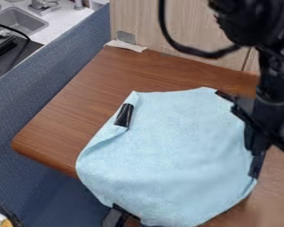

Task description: Unfold the cloth from left to right

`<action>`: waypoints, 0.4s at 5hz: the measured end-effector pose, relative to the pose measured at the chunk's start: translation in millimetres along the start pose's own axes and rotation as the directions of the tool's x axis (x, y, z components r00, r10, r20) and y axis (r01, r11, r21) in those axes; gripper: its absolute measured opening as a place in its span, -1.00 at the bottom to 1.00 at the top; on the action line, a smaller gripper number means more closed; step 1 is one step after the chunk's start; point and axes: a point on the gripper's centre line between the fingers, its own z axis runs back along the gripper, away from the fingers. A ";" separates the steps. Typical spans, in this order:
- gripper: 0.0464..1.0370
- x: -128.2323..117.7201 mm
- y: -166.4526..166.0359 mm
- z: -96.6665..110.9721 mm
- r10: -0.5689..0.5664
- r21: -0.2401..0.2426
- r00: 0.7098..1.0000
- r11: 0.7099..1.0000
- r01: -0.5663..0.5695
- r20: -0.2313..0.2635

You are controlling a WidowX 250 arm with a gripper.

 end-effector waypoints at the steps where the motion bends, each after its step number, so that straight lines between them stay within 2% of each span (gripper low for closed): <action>1: -0.98 3.7 -12.1 -22.2 -0.064 -0.023 0.997 0.998 0.063 -0.043; 2: -0.94 8.9 -17.1 -30.6 -0.103 -0.038 0.992 0.994 0.100 -0.072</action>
